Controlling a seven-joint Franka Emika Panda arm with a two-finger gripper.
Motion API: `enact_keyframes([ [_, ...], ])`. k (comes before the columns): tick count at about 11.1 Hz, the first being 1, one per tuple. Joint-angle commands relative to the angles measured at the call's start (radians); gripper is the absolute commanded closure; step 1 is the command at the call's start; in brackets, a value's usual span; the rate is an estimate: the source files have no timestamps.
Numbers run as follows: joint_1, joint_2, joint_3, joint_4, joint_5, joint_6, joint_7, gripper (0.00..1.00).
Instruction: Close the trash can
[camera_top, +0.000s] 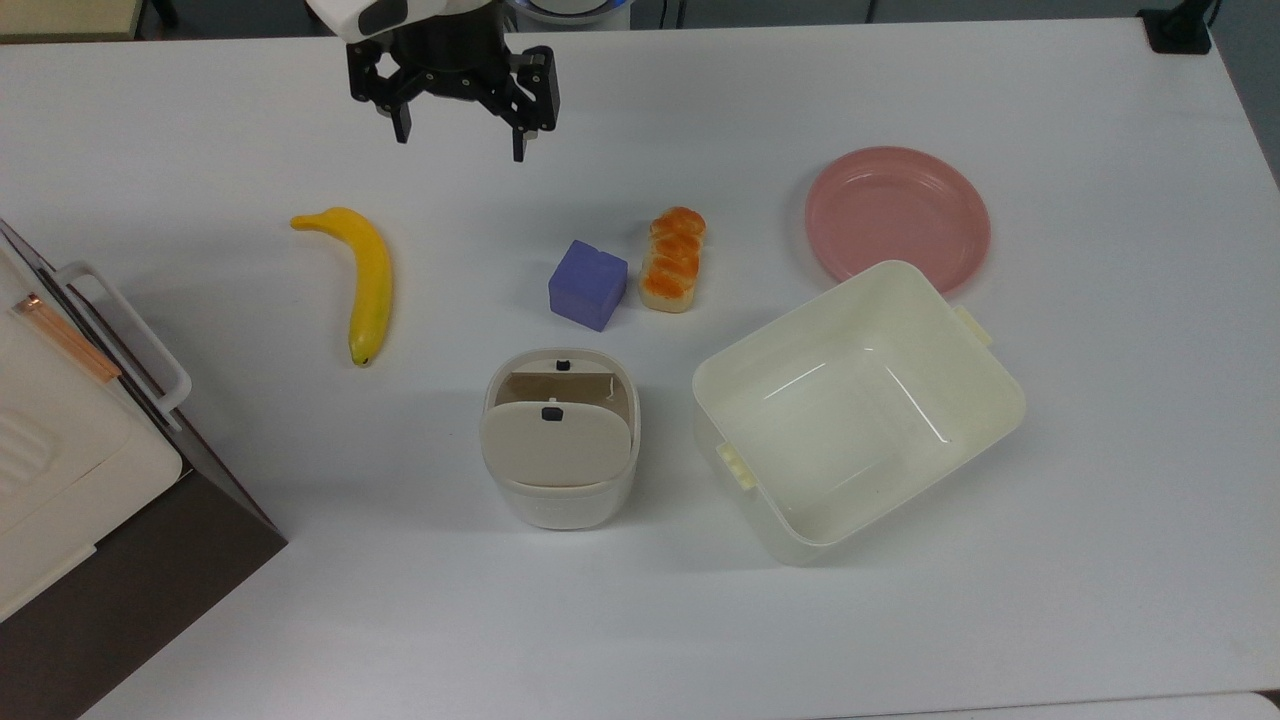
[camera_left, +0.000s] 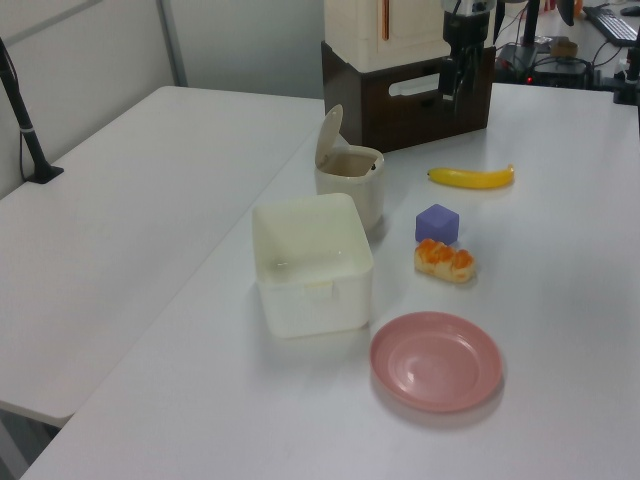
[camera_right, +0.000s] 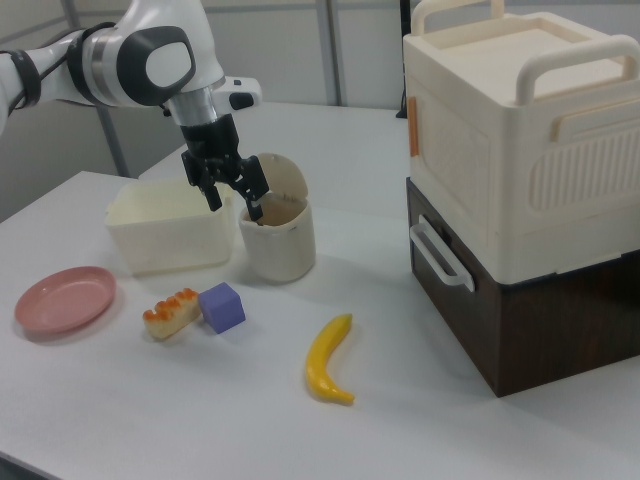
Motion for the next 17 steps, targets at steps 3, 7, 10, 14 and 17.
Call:
enact_keyframes([
  [3,0.003,-0.017,-0.004,0.006,0.054,-0.006,-0.009,0.0],
  [7,0.001,-0.015,-0.006,0.004,0.065,-0.006,-0.02,0.0],
  [10,0.001,-0.015,-0.006,0.004,0.065,-0.003,-0.023,0.0],
  [14,0.004,-0.012,-0.029,0.004,0.095,0.008,-0.047,0.15],
  [17,0.004,-0.007,-0.027,0.003,0.105,0.058,-0.064,0.69],
])
